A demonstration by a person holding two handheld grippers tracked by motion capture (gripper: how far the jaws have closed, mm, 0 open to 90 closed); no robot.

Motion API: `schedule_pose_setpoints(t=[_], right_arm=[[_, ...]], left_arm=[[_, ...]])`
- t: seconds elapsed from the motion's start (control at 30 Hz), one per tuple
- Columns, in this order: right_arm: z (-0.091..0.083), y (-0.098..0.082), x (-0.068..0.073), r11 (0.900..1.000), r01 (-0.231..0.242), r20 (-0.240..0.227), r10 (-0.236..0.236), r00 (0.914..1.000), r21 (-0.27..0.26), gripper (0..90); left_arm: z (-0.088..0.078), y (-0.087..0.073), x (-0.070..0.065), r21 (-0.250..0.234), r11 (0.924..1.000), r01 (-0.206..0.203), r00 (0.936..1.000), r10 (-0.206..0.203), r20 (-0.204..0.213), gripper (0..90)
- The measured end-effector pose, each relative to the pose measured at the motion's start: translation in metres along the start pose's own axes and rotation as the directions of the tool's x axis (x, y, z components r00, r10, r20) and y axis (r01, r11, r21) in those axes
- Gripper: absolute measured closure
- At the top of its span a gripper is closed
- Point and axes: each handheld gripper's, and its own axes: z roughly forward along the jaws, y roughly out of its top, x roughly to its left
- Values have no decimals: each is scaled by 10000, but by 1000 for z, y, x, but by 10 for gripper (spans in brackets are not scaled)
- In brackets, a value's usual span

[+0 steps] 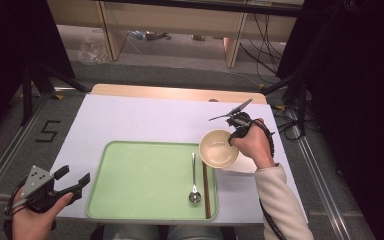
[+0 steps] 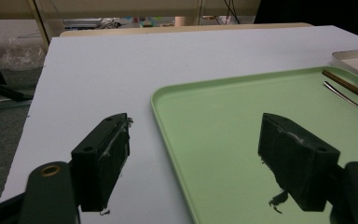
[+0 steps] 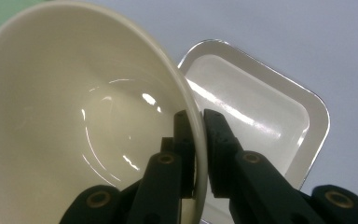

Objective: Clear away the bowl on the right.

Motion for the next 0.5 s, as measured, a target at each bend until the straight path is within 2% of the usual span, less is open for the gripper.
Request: schedule_pose_setpoints(t=[0.03, 0.07, 0.13, 0.27, 0.3, 0.33, 0.37, 0.43, 0.47, 0.5], right_arm=[[0, 0, -1, 9997, 257, -93, -257, 9996, -34, 848], [1, 0, 0, 9995, 316, -73, -316, 9995, -90, 848], [0, 1, 4, 10000, -20, 1, 20, 10000, -15, 848], [1, 2, 5, 9998, 210, -147, -210, 9997, 2, 848], [1, 2, 7, 9999, 123, -190, -123, 9997, 5, 848], [1, 2, 6, 9996, 283, -185, -283, 9994, -51, 848], [1, 2, 8, 9999, 100, -261, -100, 9996, 2, 848], [2, 2, 7, 9994, 326, -276, -328, 9991, -71, 848], [1, 3, 10, 10000, -8, -227, 9, 9997, 51, 848], [2, 3, 10, 9998, 177, -316, -178, 9993, -17, 848]], left_arm=[[0, 0, 0, -5, 10000, 0, 10000, 0, 3, 244], [0, 0, 0, 15, 10000, 0, 10000, 0, -8, 244], [0, 0, 0, 19, 10000, -1, 10000, 1, -5, 245], [0, 0, 0, 17, 10000, -1, 10000, 1, -8, 245], [0, 0, 0, 32, 10000, -4, 10000, 4, -13, 245], [0, 0, 0, 34, 10000, 6, 10000, -6, -24, 245], [0, 0, 0, 29, 10000, 8, 10000, -7, -26, 245], [0, 0, 0, 38, 10000, -4, 10000, 4, -26, 245], [0, 0, 0, 43, 10000, -7, 10000, 8, -23, 245], [0, 0, 0, 40, 10000, 2, 10000, -1, -25, 245]])
